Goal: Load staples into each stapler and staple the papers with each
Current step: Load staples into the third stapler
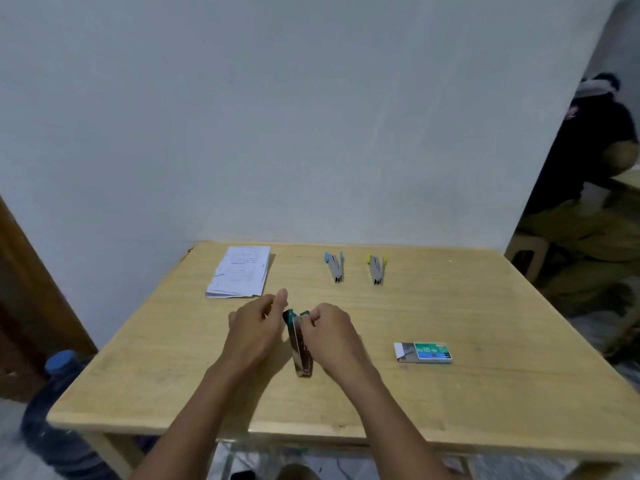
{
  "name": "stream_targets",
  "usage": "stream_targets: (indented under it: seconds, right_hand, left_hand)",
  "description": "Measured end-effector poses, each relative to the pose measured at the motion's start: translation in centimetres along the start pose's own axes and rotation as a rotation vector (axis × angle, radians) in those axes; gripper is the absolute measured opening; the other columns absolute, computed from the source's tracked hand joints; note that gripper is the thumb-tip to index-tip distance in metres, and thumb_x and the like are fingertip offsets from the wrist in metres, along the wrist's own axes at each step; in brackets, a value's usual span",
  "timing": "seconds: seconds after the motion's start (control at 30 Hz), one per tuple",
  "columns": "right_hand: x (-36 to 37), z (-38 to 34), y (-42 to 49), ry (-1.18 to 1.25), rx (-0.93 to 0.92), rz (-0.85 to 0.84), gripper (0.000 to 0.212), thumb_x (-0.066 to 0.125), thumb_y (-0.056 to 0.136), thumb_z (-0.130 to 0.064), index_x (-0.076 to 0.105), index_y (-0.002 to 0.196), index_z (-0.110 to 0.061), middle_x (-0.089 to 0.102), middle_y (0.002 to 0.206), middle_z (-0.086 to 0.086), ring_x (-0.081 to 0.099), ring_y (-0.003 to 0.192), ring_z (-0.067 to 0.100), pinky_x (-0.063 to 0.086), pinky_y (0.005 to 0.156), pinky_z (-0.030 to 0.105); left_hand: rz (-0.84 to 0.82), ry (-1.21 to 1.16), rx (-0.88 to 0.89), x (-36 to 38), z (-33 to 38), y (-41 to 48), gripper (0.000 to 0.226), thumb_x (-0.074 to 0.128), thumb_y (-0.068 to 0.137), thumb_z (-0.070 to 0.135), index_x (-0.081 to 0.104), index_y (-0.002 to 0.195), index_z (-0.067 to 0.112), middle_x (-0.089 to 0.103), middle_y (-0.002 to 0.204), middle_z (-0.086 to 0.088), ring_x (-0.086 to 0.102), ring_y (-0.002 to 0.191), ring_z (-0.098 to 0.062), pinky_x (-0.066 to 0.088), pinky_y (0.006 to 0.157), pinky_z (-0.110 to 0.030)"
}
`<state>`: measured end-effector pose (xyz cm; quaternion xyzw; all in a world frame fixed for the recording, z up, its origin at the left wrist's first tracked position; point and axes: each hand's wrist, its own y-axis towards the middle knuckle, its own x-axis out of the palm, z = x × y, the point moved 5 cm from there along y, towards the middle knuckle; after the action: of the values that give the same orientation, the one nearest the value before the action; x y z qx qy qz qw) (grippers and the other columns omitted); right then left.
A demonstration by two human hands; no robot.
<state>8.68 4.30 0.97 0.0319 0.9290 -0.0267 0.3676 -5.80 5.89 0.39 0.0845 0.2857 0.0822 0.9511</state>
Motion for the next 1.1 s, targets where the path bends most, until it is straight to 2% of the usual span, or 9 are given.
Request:
stream_targets:
  seconds: [0.1, 0.23, 0.37, 0.47, 0.6, 0.73, 0.9, 0.97, 1.1]
  right_hand:
    - [-1.8, 0.5, -2.0, 0.092, -0.035, 0.115, 0.024, 0.050, 0.096, -0.035, 0.060, 0.084, -0.018, 0.067, 0.080, -0.004, 0.063, 0.074, 0.017, 0.049, 0.062, 0.035]
    - [-3.5, 1.5, -3.9, 0.180, -0.065, 0.205, 0.020, 0.052, 0.097, -0.038, 0.060, 0.085, -0.023, 0.069, 0.084, -0.008, 0.065, 0.078, 0.013, 0.054, 0.069, 0.036]
    - [-6.4, 2.4, -5.9, 0.187, -0.115, 0.312, 0.018, 0.053, 0.098, -0.037, 0.058, 0.084, -0.026, 0.068, 0.084, -0.010, 0.063, 0.073, 0.011, 0.048, 0.062, 0.030]
    - [-7.9, 2.9, -7.0, 0.196, -0.149, 0.352, 0.017, 0.053, 0.098, -0.037, 0.060, 0.087, -0.026, 0.069, 0.083, -0.010, 0.065, 0.074, 0.010, 0.052, 0.065, 0.033]
    - [-9.1, 3.2, -7.9, 0.211, -0.179, 0.393, 0.014, 0.054, 0.098, -0.037, 0.059, 0.088, -0.028, 0.067, 0.080, -0.011, 0.065, 0.074, 0.011, 0.053, 0.065, 0.033]
    - [-9.1, 3.0, -8.4, 0.253, -0.210, 0.448, 0.016, 0.052, 0.098, -0.039, 0.061, 0.092, -0.027, 0.069, 0.080, -0.010, 0.066, 0.073, 0.009, 0.055, 0.065, 0.036]
    - [-9.6, 3.5, -8.9, 0.352, -0.140, 0.532, 0.018, 0.051, 0.100, -0.034, 0.057, 0.088, -0.023, 0.064, 0.073, -0.009, 0.062, 0.064, 0.007, 0.049, 0.052, 0.025]
    - [-10.8, 4.3, -8.6, 0.442, -0.079, 0.584, 0.019, 0.051, 0.101, -0.031, 0.057, 0.085, -0.022, 0.063, 0.071, -0.008, 0.058, 0.058, 0.006, 0.041, 0.047, 0.018]
    - [-11.9, 5.2, -7.5, 0.639, 0.000, 0.540, 0.018, 0.055, 0.099, -0.029, 0.061, 0.083, -0.021, 0.070, 0.080, 0.003, 0.069, 0.070, 0.022, 0.054, 0.056, 0.032]
  left_hand:
    - [-0.072, -0.145, 0.018, 0.4, 3.5, -2.4, 0.047, 0.054, 0.094, 0.051, 0.069, 0.068, 0.014, 0.061, 0.055, 0.009, 0.055, 0.058, -0.009, 0.042, 0.062, -0.023]
    - [-0.003, -0.109, 0.048, 0.5, 6.3, -4.0, 0.031, 0.065, 0.089, 0.042, 0.071, 0.065, 0.023, 0.070, 0.061, 0.003, 0.061, 0.058, -0.012, 0.047, 0.060, -0.026]
    - [-0.040, -0.096, 0.039, 1.2, 8.9, -6.1, 0.032, 0.064, 0.088, 0.046, 0.072, 0.067, 0.022, 0.066, 0.053, 0.006, 0.056, 0.049, -0.004, 0.040, 0.049, -0.015]
    - [-0.058, -0.082, 0.059, 1.9, 10.6, -7.3, 0.030, 0.063, 0.090, 0.041, 0.071, 0.069, 0.021, 0.068, 0.053, 0.006, 0.059, 0.050, -0.001, 0.040, 0.050, -0.013]
    - [-0.043, -0.120, 0.070, 2.2, 11.9, -8.4, 0.028, 0.063, 0.091, 0.035, 0.069, 0.072, 0.014, 0.070, 0.058, 0.002, 0.055, 0.044, -0.001, 0.041, 0.053, -0.022]
    - [-0.027, -0.149, 0.078, 2.2, 12.2, -9.2, 0.027, 0.064, 0.090, 0.036, 0.067, 0.073, 0.016, 0.071, 0.061, 0.001, 0.061, 0.052, -0.011, 0.048, 0.056, -0.029]
    - [-0.009, -0.281, 0.018, 1.0, 11.5, -10.8, 0.025, 0.059, 0.094, 0.023, 0.066, 0.077, 0.007, 0.072, 0.061, -0.003, 0.057, 0.047, -0.011, 0.044, 0.054, -0.023]
    - [-0.077, -0.383, -0.027, 0.8, 10.6, -11.5, 0.022, 0.056, 0.097, 0.016, 0.065, 0.083, 0.002, 0.075, 0.068, -0.006, 0.057, 0.050, -0.014, 0.047, 0.059, -0.028]
    - [-0.311, -0.713, -0.250, 1.2, 8.4, -12.8, 0.013, 0.047, 0.097, 0.002, 0.058, 0.094, -0.003, 0.073, 0.084, -0.025, 0.057, 0.057, -0.025, 0.049, 0.059, -0.034]
